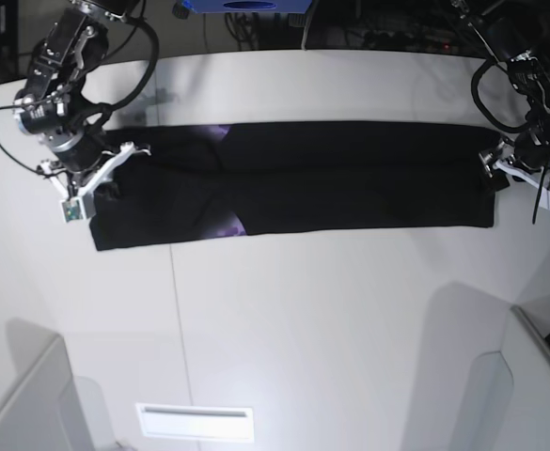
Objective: Fold the T-shirt properly
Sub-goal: 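Grasp the strip end with the left gripper and fold it toward the right gripper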
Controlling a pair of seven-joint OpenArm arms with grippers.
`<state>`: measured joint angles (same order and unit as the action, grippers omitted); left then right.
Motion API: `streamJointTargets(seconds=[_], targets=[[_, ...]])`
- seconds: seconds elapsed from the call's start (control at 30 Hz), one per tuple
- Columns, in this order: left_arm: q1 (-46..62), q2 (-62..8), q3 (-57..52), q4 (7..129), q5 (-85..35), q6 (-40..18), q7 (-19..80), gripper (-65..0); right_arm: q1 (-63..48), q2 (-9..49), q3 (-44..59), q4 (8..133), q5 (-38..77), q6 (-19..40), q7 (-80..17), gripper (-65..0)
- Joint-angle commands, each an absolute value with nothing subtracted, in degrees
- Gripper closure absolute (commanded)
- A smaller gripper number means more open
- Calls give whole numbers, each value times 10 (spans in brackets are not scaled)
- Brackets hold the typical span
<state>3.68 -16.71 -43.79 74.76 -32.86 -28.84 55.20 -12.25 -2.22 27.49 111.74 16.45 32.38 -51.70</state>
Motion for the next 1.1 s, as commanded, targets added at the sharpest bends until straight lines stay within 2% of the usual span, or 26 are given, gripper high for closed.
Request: streamJointTargets(seconds=[0.0, 0.13, 0.17, 0.4, 0.57, 1.07], targets=[[37, -172, -437, 743, -319, -287, 575, -569, -117, -20, 276, 1127, 173, 325, -505, 0], [37, -172, -428, 743, -318, -287, 575, -566, -117, -20, 276, 1127, 173, 325, -504, 0], [37, -173, -415, 743, -318, -286, 575, -548, -117, -20, 276, 1127, 173, 325, -504, 0], [38, -173, -391, 742, -318, -284, 575, -186, -119, -20, 276, 1127, 173, 325, -505, 0], [39, -174, -391, 742, -318, -284, 575, 0, -125, -20, 276, 1127, 173, 325, -502, 0], [57, -177, -411, 775, -317, -284, 531, 0, -133, -20, 276, 1127, 173, 325, -502, 0]])
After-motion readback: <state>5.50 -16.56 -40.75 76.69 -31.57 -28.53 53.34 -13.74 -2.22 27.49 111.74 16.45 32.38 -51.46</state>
